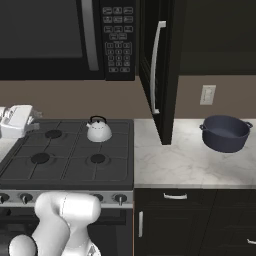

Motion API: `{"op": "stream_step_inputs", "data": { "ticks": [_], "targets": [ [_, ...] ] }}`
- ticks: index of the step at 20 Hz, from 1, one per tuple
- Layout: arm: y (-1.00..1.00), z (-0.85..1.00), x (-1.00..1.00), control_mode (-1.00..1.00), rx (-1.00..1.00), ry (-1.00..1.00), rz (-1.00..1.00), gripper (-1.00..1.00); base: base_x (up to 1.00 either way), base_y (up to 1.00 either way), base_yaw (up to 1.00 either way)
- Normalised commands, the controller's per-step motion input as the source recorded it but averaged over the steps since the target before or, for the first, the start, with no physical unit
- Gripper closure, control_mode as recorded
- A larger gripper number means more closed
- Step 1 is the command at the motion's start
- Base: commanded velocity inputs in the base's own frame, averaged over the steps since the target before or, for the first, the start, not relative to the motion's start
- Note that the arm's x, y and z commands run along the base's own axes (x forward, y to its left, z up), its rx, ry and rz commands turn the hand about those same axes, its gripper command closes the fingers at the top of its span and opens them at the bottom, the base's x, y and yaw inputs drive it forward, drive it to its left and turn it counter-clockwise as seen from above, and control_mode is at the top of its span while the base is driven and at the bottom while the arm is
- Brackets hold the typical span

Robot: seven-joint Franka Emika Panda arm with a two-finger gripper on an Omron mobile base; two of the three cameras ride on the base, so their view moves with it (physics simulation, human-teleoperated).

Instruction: Pick the kettle from the cabinet and place it on a stove burner. Then pick the pot from the counter and place it on another stove burner. Finally, turn both burners on.

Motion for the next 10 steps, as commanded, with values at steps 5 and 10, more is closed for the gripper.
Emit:
{"op": "stream_step_inputs", "data": {
  "ticks": [5, 10],
  "targets": [
    [-0.24, 0.40, -0.60, -1.00, 0.05, 0.00, 0.00, -1.00, 0.00, 0.00, 0.00],
    [-0.24, 0.38, -0.62, -1.00, 0.06, 0.00, 0.00, -1.00, 0.00, 0.00, 0.00]
  ]
}}
